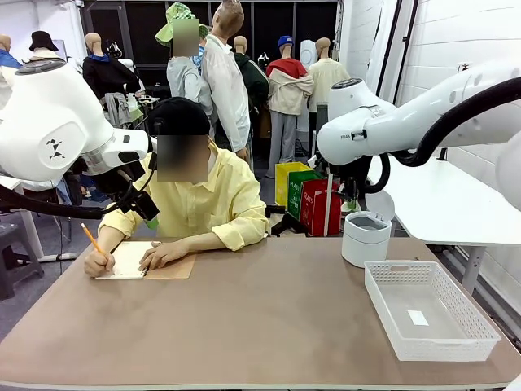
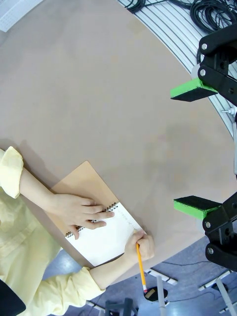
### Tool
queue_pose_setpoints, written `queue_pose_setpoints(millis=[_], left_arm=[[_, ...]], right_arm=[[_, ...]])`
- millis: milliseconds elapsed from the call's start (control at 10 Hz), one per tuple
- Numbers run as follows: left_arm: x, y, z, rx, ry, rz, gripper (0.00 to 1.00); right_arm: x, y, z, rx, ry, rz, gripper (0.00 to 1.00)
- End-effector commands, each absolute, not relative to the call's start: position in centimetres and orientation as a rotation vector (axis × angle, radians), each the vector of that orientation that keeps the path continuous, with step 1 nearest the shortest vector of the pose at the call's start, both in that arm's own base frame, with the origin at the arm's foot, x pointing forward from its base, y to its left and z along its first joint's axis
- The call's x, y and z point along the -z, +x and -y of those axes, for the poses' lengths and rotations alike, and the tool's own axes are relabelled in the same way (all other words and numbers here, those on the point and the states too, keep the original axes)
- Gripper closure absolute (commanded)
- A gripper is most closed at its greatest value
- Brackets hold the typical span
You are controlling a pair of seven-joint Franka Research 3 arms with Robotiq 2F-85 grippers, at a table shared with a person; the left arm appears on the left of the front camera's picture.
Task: Sort the paper based on its condition.
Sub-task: If a person hands you a paper, place it in the Organizing basket , and if it's crumpled, put it in the Trash can.
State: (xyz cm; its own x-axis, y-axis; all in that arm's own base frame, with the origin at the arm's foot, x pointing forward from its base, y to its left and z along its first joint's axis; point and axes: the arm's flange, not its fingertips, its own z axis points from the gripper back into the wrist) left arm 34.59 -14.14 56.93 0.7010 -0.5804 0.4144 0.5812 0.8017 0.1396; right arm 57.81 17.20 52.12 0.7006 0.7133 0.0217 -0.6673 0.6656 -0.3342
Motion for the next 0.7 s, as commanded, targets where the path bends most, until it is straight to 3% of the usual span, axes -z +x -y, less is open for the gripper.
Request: queue_pose_setpoints(millis=[0,600], left_arm=[[-57.0,34.6,14.0,0.647,-0.004,0.462,0.00],[-57.0,34.6,14.0,0.647,-0.004,0.462,0.00]], right_arm=[[-51.2,59.9,-18.1,-0.743,-0.397,0.191,1.00],[-48.0,63.1,-14.5,-0.676,-0.507,0.189,1.00]])
